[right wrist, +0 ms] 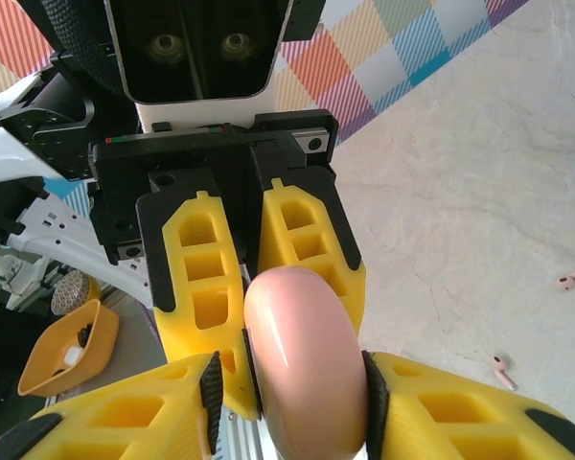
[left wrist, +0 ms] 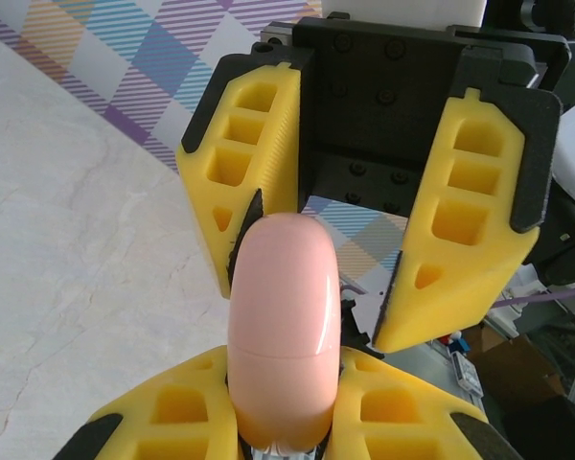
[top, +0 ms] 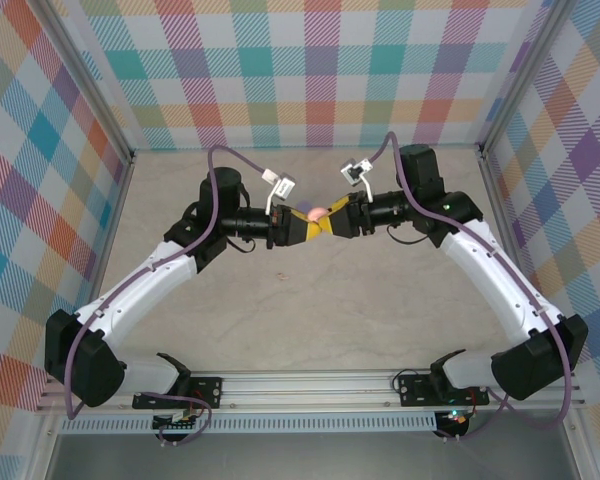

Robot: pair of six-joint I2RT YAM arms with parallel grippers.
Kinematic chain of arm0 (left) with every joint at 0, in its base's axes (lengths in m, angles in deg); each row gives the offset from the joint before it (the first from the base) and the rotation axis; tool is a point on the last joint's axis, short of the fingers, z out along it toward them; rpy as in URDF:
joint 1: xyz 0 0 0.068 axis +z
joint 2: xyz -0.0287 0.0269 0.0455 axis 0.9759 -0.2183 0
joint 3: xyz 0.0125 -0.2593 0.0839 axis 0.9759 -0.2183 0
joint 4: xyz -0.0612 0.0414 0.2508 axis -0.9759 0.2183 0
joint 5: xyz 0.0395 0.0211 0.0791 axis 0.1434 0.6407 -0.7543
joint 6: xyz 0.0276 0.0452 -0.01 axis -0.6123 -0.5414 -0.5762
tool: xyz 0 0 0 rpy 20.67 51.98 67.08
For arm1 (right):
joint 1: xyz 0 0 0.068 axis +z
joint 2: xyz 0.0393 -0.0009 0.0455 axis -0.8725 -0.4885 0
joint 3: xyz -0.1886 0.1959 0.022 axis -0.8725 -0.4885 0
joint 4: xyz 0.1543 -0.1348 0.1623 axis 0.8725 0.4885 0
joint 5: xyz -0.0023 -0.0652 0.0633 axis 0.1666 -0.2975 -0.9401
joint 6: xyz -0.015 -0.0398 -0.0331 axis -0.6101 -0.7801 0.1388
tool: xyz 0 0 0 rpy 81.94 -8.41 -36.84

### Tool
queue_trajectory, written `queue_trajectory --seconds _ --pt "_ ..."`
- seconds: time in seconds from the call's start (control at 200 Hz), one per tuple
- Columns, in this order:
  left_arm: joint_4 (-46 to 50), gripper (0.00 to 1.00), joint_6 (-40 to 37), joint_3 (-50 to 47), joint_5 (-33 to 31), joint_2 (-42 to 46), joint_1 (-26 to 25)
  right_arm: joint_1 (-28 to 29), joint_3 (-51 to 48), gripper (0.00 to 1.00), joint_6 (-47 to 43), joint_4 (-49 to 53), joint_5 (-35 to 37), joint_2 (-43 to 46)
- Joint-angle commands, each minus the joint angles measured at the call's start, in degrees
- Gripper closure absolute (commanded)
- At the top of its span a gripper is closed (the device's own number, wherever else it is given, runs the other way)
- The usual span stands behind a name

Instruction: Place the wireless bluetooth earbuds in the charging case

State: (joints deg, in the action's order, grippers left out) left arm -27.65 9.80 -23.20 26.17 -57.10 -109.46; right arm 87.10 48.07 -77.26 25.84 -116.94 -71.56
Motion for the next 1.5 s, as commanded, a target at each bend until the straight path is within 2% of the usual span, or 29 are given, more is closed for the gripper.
queue_trajectory --seconds 0.0,0.11,0.25,0.495,0.59,0.66,0.75,0.85,0.975,1.415,1.495 --pt "-0.32 0.94 -1.08 1.37 -0.68 0.71 -0.53 0.28 -0.46 0.61 0.27 -1.22 -2.49 0.66" --pt "0.21 0.93 -1.45 1.54 -0.31 0.67 -0.53 0.24 -0.45 0.63 0.48 -1.64 -2.16 0.82" --pt "0.56 0.94 -1.55 1.51 0.05 0.72 -0.49 0.27 -0.51 0.56 1.14 -2.32 -0.52 1.36" --pt "1.02 0.94 -1.94 1.63 0.03 0.87 -0.53 0.24 -0.32 0.57 1.25 -2.41 -0.41 1.28" --pt "1.03 0.93 -1.95 1.6 -0.12 0.95 -0.52 0.2 -0.22 0.63 0.97 -1.75 -0.85 1.09" --pt "1.06 0.93 -1.99 1.79 -0.13 0.91 -0.53 0.19 0.01 0.72 0.58 -1.07 -1.24 0.77" --pt "0.8 0.83 -1.57 2.15 -0.05 0.64 -0.53 0.2 0.3 0.79 0.09 -0.06 -1.74 0.51" --pt "0.26 0.75 -1.11 2.51 0.44 0.23 -0.49 0.2 0.38 0.81 -0.23 0.47 -3.35 0.27" --pt "-0.92 0.7 -0.17 2.88 1.08 -0.15 -0.51 0.19 0.73 0.81 -1.28 1.95 -4.23 -0.35" --pt "-1.94 0.7 0.67 2.95 1.37 -0.41 -0.62 0.27 0.91 0.8 -2.37 3.55 -6.18 -1.44" --pt "-1.9 0.78 0.71 2.86 1.53 -0.46 -0.62 0.31 0.77 0.81 -2.37 3.57 -6.0 -1.37"
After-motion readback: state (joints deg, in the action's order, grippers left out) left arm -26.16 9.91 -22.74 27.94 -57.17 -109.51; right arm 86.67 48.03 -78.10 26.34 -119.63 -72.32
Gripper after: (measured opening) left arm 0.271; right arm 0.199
